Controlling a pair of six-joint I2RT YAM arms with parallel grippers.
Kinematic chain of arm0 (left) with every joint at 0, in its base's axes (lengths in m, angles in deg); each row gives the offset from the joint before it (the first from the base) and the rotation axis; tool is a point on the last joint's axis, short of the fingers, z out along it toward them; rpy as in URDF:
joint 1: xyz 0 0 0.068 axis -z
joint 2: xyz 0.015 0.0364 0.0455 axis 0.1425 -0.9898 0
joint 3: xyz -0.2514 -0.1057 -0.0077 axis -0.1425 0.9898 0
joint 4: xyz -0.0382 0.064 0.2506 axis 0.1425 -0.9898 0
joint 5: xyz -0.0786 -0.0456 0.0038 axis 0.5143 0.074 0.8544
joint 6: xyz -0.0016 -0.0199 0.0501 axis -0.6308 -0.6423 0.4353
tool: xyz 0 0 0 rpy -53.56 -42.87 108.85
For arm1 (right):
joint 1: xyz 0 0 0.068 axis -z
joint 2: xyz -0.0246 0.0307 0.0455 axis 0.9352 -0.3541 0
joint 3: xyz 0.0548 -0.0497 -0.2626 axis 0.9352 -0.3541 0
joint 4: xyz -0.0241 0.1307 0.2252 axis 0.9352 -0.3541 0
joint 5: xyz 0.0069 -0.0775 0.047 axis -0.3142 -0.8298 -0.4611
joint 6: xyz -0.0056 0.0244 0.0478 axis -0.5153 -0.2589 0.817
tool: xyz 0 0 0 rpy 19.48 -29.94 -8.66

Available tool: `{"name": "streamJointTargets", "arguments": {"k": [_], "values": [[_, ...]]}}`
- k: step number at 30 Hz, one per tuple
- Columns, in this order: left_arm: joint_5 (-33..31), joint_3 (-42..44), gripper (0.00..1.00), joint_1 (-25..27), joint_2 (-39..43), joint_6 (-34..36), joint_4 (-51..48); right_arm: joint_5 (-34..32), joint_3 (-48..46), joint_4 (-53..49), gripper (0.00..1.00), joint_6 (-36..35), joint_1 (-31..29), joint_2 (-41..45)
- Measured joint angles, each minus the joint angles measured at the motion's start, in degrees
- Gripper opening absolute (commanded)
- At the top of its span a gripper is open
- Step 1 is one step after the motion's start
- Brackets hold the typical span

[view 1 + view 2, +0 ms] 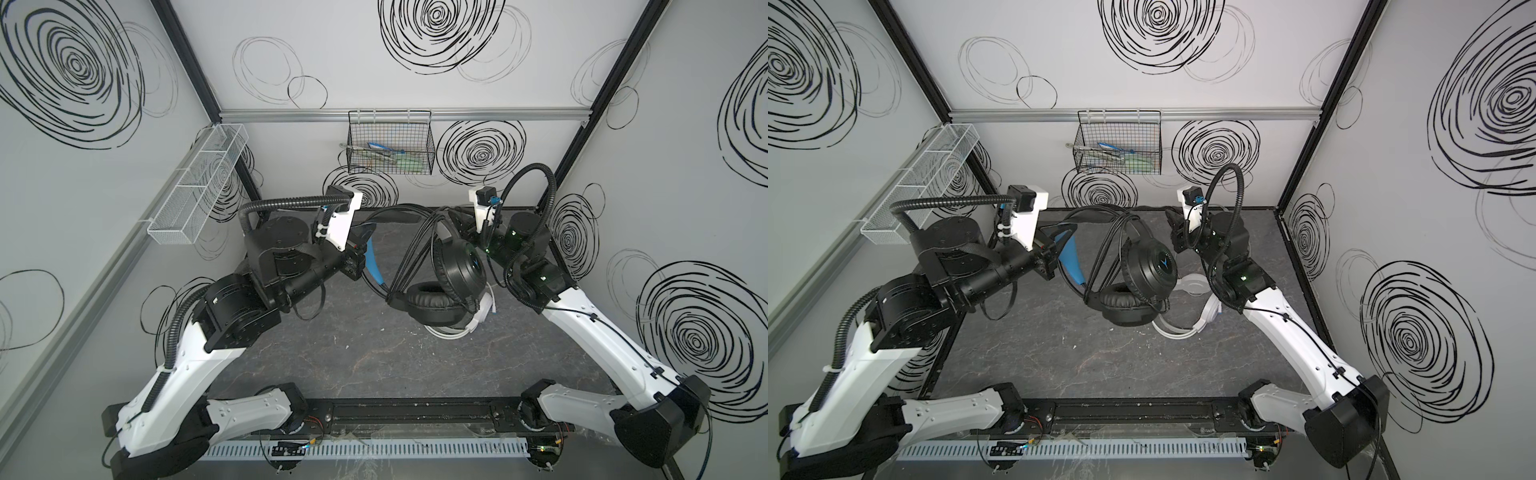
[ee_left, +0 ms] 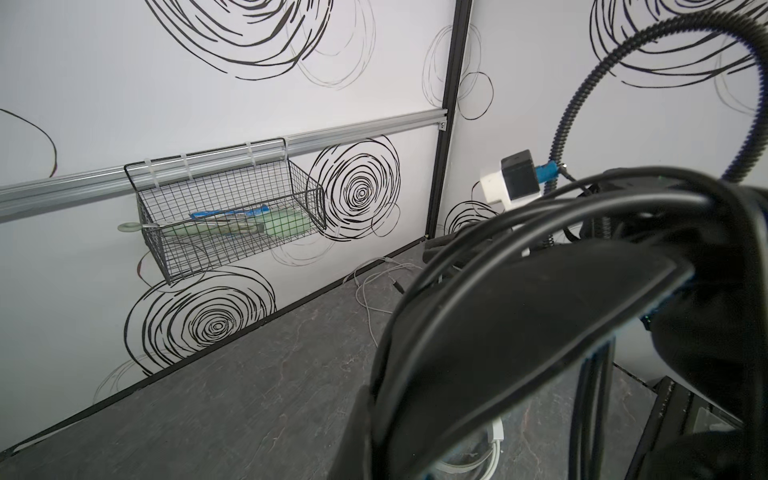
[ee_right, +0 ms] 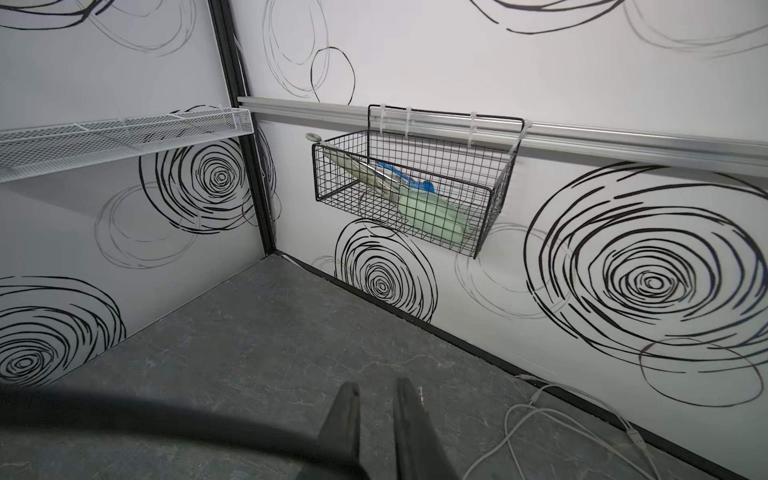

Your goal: Wrap the headphones

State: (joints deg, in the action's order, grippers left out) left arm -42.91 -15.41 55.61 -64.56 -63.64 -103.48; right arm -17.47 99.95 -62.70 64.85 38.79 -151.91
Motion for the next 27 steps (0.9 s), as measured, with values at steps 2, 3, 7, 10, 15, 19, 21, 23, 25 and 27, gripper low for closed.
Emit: {"name": "streamJointTargets", "arguments": {"k": [2,3,7,10,15,19,21,23,25,27], "values": [[0.46,0.0,0.0,-0.2,-0.57,-0.76,0.72,1.01,-0.31,0.5,0.2,0.68,-0.35,-0.22],[0.7,0.0,0.0,-0.33,-0.81,-1.29,1.18,1.66,-0.46,0.79,0.21,1.03,-0.55,-0.42],[1.01,0.0,0.0,-0.81,-1.31,-3.58,3.5,4.39,-0.81,1.9,0.21,2.32,-1.31,-1.11],[1.05,0.0,0.0,-1.01,-1.51,-5.46,5.22,6.6,-1.25,3.08,0.23,3.23,-1.64,-1.49],[1.16,0.02,0.0,-1.25,-1.57,-8.09,7.26,10.58,-2.73,5.18,0.28,5.22,-1.84,-1.62],[1.62,-0.81,0.0,-1.88,-2.62,-9.66,7.98,13.44,-3.69,6.25,0.33,6.58,-1.84,-1.88],[1.75,-1.2,0.0,-2.12,-3.15,-10.21,8.15,14.51,-3.82,6.49,0.35,7.06,-1.84,-2.08],[1.88,-1.4,0.0,-2.27,-3.5,-10.73,8.24,15.54,-3.91,6.88,0.37,7.37,-1.84,-2.25],[2.12,-1.4,0.0,-2.56,-3.58,-11.28,8.24,16.41,-4.09,7.32,0.38,7.67,-1.86,-2.27],[2.32,-1.4,0.0,-3.04,-3.58,-11.85,8.33,17.18,-4.28,7.54,0.4,7.89,-1.88,-2.27]]}}
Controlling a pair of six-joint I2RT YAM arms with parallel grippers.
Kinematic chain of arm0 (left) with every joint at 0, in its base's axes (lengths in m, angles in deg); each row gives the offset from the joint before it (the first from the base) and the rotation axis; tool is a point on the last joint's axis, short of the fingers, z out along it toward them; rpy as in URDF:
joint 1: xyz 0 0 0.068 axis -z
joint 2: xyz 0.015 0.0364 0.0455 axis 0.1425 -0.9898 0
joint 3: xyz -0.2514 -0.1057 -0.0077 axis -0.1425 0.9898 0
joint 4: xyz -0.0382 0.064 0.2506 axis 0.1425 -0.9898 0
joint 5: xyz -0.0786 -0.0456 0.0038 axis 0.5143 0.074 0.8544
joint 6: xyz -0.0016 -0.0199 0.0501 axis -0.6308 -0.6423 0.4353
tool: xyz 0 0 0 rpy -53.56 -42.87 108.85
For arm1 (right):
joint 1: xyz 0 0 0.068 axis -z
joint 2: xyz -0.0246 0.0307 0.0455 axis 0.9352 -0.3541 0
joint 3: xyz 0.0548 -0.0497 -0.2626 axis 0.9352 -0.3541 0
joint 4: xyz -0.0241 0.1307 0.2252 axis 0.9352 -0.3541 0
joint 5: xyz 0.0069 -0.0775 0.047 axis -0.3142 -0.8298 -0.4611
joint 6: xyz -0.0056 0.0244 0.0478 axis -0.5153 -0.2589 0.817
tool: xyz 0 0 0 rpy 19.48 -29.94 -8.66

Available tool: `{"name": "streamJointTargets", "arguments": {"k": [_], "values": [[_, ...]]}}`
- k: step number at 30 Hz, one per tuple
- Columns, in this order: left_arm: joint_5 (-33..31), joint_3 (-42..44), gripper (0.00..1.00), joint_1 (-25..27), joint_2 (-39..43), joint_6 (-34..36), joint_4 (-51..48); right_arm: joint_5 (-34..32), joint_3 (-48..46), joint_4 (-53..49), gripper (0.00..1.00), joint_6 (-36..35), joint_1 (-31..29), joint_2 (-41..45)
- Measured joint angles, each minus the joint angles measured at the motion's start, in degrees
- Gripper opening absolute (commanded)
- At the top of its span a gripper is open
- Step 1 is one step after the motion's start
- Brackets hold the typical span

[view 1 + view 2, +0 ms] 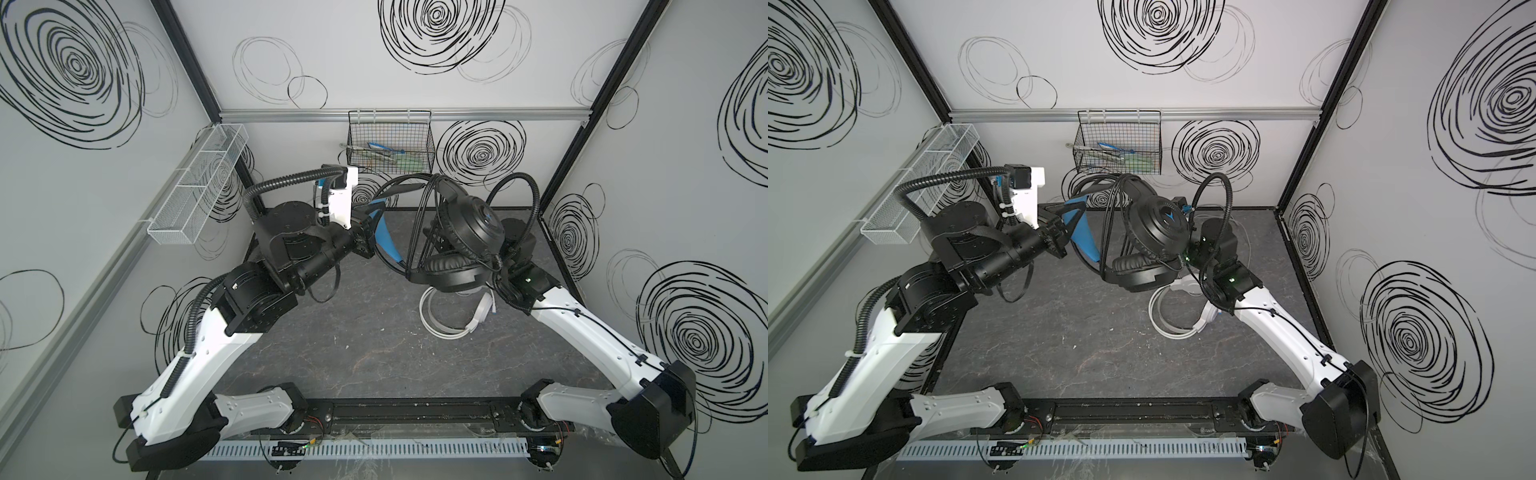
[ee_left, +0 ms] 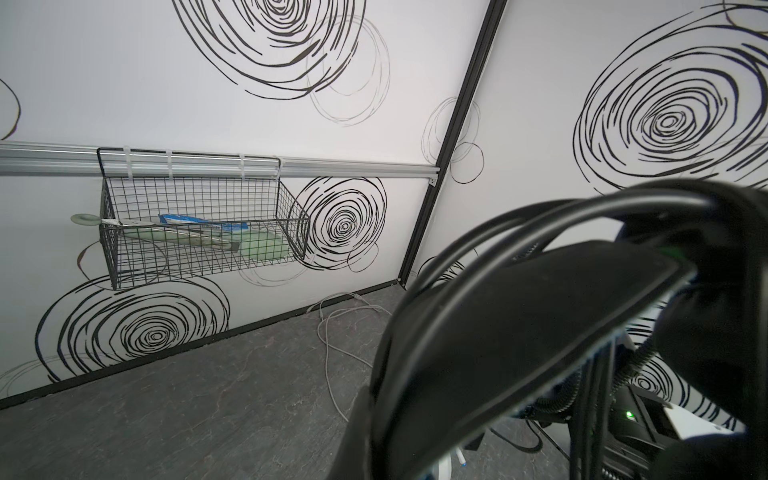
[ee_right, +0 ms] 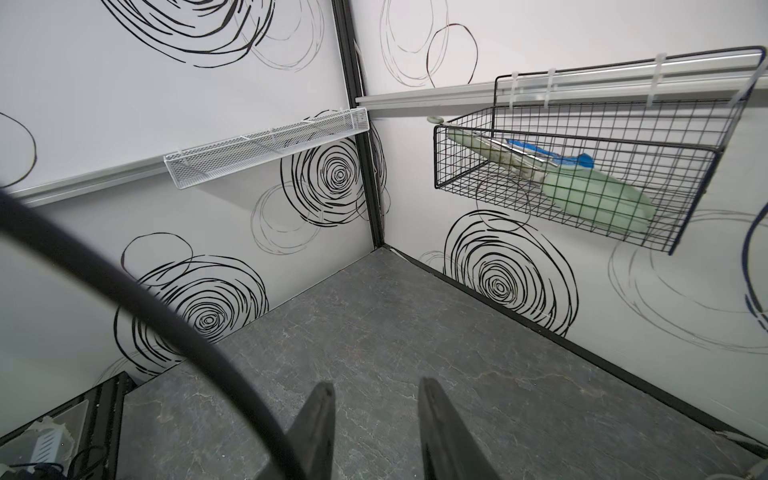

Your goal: Wrap the headphones

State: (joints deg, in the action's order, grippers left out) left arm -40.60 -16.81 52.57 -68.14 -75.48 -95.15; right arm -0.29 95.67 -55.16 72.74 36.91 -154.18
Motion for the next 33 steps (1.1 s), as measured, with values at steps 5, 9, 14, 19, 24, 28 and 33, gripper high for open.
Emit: {"name": "streamJointTargets", "arguments": {"k": [5,9,14,19,24,28,33], "values": [[0.09,-0.02,0.0,-1.62,0.0,-1.4,0.33,1.07,-1.49,0.2,0.44,0.55,-0.04,0.13],[0.48,-0.02,0.0,-3.13,0.0,-2.69,0.28,1.6,-3.04,0.17,0.44,0.72,-0.04,0.48],[1.38,-0.24,0.0,-4.07,-0.02,-3.76,0.46,2.43,-3.41,0.2,0.43,0.92,-0.04,0.59],[2.16,-0.52,0.0,-4.83,-0.13,-4.63,0.7,3.1,-4.0,0.76,0.36,1.4,-0.04,0.59],[2.58,-0.76,0.0,-5.86,-0.13,-5.55,0.85,3.85,-5.27,1.14,0.29,1.75,-0.04,0.59],[2.64,-0.76,0.0,-7.23,-0.13,-7.3,1.09,4.11,-6.12,1.25,0.19,1.84,-0.15,0.59],[2.82,-0.76,0.0,-9.46,-0.26,-9.92,1.11,4.13,-6.47,1.27,0.05,1.68,-0.7,0.59]]}}
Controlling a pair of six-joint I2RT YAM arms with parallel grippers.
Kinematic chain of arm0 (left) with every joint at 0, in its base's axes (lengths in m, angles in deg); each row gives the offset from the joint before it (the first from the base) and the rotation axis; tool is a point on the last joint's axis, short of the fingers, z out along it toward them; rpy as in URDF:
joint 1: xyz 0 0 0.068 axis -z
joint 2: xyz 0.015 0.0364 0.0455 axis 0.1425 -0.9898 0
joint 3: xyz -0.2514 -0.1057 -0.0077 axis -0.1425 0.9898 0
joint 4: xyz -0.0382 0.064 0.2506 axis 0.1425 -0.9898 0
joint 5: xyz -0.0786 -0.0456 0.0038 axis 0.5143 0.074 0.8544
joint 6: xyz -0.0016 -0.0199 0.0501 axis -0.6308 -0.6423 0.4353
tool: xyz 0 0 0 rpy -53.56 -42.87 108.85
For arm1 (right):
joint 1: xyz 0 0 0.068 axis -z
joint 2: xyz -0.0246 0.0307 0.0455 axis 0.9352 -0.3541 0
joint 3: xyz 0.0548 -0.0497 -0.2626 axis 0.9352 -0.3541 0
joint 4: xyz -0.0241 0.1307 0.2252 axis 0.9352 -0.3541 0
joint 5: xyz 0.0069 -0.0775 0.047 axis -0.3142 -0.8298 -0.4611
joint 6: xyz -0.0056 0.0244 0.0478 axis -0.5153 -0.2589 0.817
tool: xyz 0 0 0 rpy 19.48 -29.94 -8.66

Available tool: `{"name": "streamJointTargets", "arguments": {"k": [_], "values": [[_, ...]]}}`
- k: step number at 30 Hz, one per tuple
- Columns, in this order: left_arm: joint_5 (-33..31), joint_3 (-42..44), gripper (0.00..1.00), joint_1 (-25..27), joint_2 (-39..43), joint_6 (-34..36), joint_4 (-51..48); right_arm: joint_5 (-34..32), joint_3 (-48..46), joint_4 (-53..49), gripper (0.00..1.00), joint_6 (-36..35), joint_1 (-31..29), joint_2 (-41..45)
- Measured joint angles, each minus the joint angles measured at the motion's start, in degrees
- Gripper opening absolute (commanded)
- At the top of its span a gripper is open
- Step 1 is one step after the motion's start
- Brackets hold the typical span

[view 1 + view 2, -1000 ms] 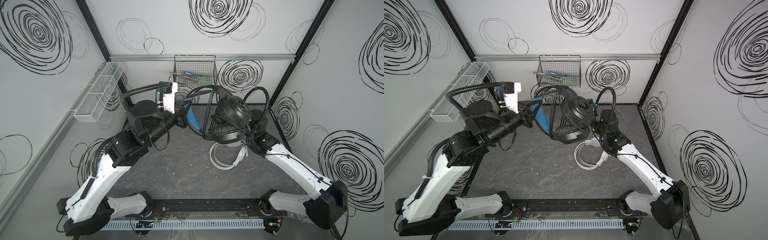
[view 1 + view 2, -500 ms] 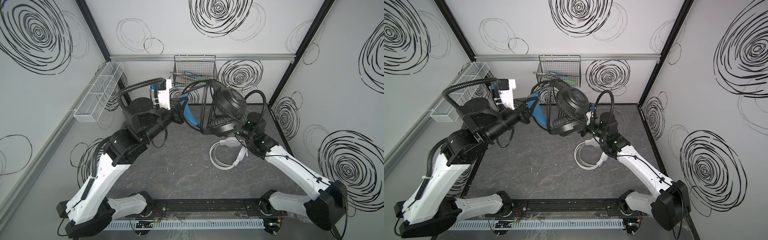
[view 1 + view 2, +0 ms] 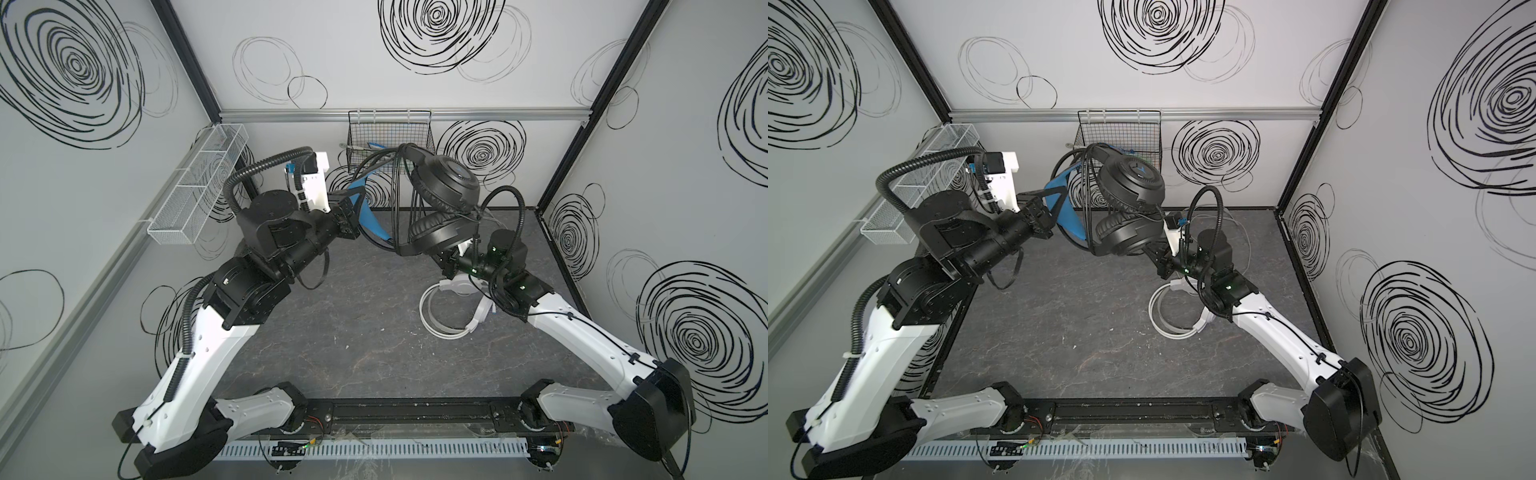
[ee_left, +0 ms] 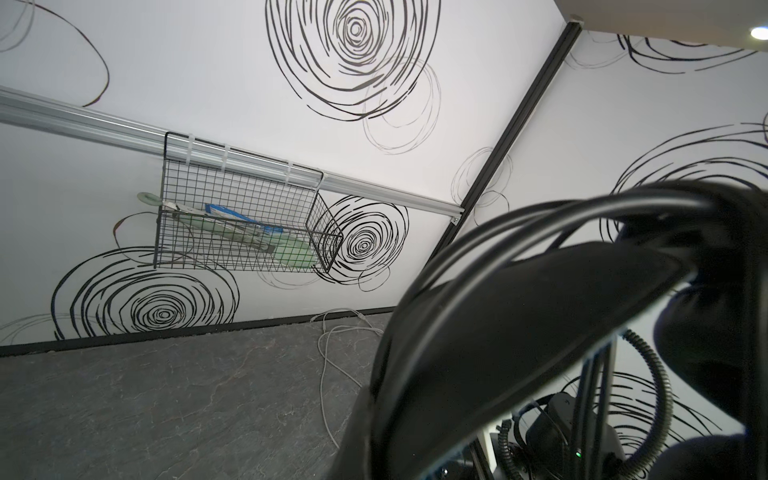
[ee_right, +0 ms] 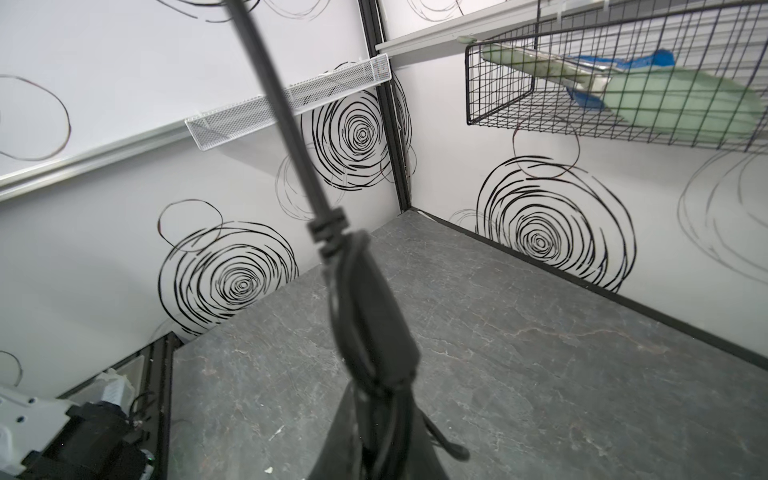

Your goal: Wrap the headphones

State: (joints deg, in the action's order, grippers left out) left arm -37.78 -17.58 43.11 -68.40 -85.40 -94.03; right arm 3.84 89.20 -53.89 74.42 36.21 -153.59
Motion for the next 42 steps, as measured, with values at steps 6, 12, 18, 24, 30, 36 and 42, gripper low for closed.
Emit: {"name": "streamJointTargets", "arguments": {"k": [6,12,18,24,30,36,42], "values": [[-0.61,0.02,0.0,-1.77,-0.83,-3.61,0.0,-0.07,0.0,-0.28,0.0,-0.28,-0.96,0.0],[-3.17,0.92,0.0,-3.78,-1.44,-6.73,-0.48,-1.81,0.07,-3.04,0.0,-3.19,-3.96,0.0],[-7.85,3.04,0.0,-4.5,-3.19,-8.09,-0.57,-6.51,1.16,-9.14,0.0,-8.7,-11.54,0.11],[-15.13,7.43,0.0,-4.94,-4.39,-7.45,-0.24,-12.09,3.96,-15.1,0.0,-14.08,-18.4,0.13],[-21.79,14.32,0.0,-5.95,-5.27,-3.82,0.2,-18.75,9.84,-22.43,0.0,-19.1,-24.3,-0.28],[-25.07,19.67,0.0,-6.21,-5.25,0.68,0.02,-24.85,16.33,-29.11,0.0,-22.71,-26.91,-1.97],[-27.91,21.92,0.0,-6.01,-4.66,4.9,1.2,-29.42,23.76,-35.26,0.0,-25.33,-27.5,-6.97]]}}
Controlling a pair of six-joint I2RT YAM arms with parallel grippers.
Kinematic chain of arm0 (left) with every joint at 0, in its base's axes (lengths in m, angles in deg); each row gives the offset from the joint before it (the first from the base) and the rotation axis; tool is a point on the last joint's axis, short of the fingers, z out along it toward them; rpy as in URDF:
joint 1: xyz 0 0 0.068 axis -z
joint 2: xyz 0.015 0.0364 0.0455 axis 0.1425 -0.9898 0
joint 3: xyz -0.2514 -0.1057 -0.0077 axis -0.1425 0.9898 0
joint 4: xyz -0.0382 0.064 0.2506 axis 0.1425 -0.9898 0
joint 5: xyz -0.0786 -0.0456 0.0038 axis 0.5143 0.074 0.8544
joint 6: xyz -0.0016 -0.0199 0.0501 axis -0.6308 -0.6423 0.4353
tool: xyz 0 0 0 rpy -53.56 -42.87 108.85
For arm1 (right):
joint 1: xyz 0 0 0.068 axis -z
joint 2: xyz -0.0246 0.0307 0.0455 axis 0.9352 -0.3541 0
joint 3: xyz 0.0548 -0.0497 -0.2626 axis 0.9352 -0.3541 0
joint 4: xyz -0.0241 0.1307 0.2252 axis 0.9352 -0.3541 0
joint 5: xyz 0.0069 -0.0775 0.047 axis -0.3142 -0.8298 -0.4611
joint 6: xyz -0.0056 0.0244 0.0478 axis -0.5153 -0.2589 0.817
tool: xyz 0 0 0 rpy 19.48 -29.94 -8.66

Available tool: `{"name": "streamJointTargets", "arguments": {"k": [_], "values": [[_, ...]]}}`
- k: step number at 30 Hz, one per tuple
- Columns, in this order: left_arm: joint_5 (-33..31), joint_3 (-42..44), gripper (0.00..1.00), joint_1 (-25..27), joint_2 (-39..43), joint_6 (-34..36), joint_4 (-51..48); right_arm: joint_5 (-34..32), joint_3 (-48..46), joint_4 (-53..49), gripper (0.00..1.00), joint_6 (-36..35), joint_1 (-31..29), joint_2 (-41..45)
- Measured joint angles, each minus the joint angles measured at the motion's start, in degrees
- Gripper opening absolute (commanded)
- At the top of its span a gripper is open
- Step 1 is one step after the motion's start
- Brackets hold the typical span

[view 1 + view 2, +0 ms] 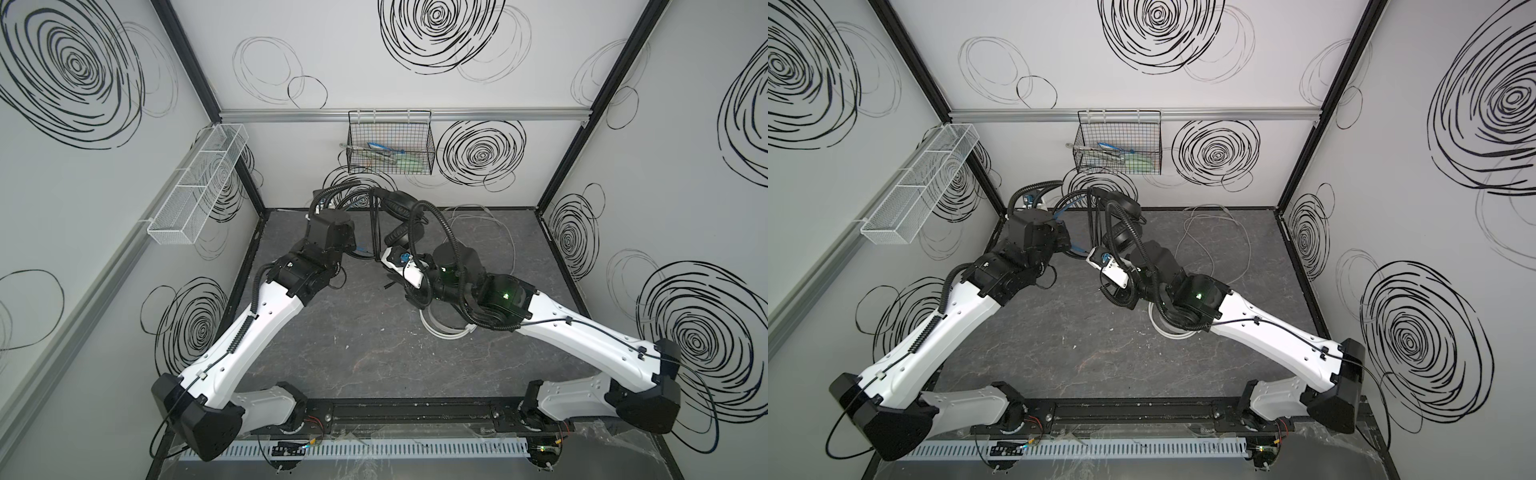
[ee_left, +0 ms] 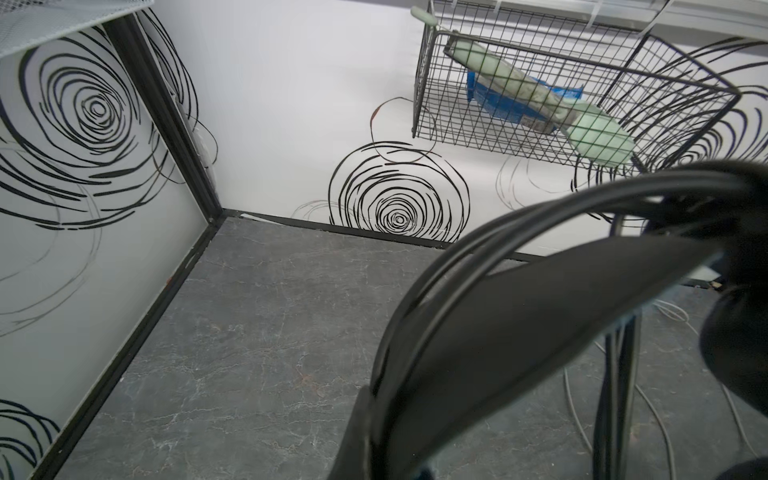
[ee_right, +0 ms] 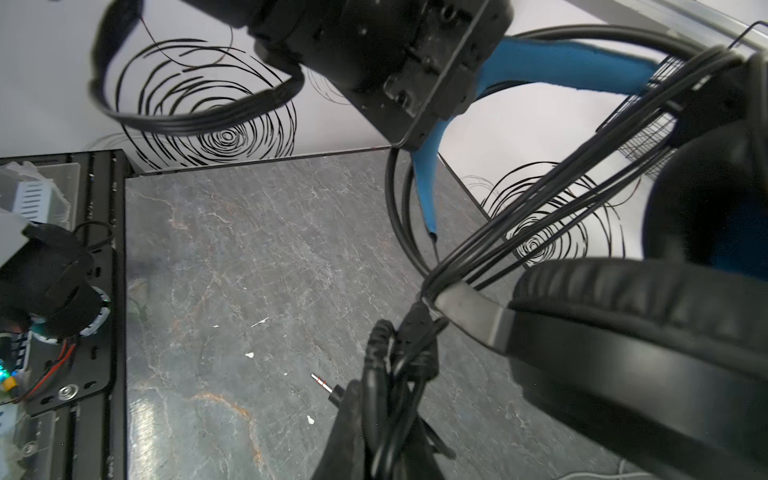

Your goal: Wrap the headphones

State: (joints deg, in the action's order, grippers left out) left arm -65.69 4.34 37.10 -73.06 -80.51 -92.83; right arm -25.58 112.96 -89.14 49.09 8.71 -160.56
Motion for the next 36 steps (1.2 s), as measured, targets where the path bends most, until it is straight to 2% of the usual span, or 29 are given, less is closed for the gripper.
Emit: {"name": "streamJointTargets", "arguments": {"k": [3,9,17,25,28,32,36], "values": [[-1.79,1.03,0.0,0.76,0.72,2.14,0.24,-1.22,2.62,-1.53,0.03,-0.17,-0.15,-1.88],[-1.86,2.71,0.0,2.23,0.92,5.01,-0.09,-3.89,6.08,-4.85,0.01,0.26,-0.5,-4.46],[3.48,5.77,0.0,2.25,0.9,5.38,-2.62,-8.61,7.72,-9.44,0.02,-3.76,-1.11,-6.82],[7.1,8.94,0.0,3.63,0.96,5.55,-3.82,-12.59,7.69,-12.33,0.11,-10.56,-1.88,-8.15],[8.17,9.38,0.0,3.74,1.01,6.19,-4.15,-13.66,7.61,-12.33,0.11,-10.95,-1.81,-8.9],[9.62,11.19,0.0,3.74,0.98,6.64,-4.24,-13.0,5.46,-11.23,0.11,-9.29,-0.7,-9.92],[11.76,13.55,0.0,3.74,0.94,6.29,-3.5,-7.5,3.08,-10.49,0.11,-5.46,3.61,-11.3]]}}
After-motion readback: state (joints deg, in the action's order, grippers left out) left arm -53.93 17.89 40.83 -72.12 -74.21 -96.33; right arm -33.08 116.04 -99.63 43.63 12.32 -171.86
